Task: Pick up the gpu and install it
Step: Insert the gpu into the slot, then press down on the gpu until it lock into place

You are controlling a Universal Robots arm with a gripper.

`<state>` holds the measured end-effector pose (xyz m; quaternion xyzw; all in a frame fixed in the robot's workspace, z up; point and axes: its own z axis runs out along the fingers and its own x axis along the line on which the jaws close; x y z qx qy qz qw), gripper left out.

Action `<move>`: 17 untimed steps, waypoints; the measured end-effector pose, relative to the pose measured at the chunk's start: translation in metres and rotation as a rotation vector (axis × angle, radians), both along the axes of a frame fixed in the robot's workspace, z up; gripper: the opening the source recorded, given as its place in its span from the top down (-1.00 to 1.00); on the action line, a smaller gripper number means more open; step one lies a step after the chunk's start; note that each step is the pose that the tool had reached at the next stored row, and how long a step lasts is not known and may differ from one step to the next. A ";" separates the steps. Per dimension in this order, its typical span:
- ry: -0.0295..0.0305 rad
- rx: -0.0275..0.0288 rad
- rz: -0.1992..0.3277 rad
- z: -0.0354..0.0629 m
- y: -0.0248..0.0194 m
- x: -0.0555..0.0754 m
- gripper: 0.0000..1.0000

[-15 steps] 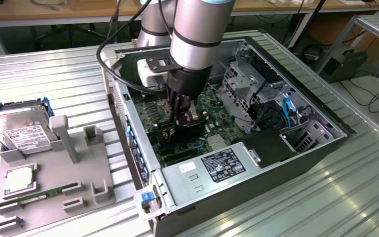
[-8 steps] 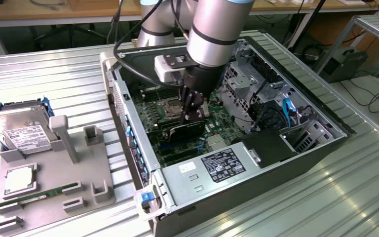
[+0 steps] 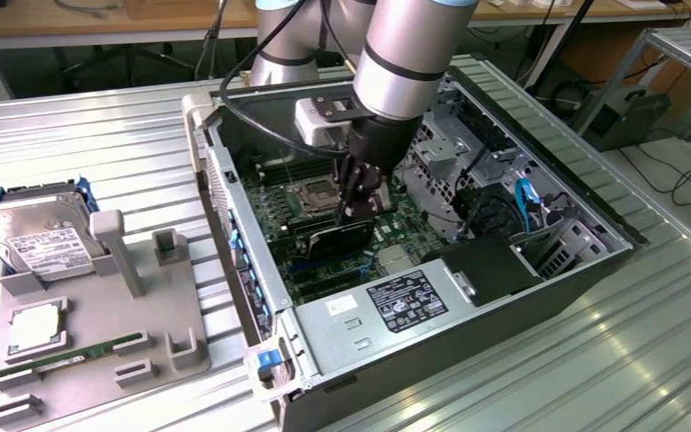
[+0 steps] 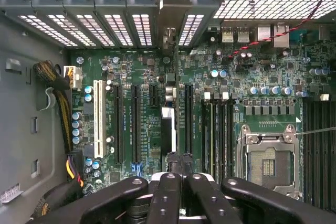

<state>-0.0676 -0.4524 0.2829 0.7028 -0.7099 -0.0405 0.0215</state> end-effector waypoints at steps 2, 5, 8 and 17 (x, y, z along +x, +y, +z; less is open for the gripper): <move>0.0000 -0.0001 0.000 0.0000 0.0000 0.000 0.79; 0.0000 0.0000 0.000 0.0000 0.0000 0.000 0.79; 0.0001 -0.0001 0.000 -0.0001 0.0000 -0.006 0.79; -0.0003 0.0002 0.000 -0.0035 0.0000 -0.042 0.79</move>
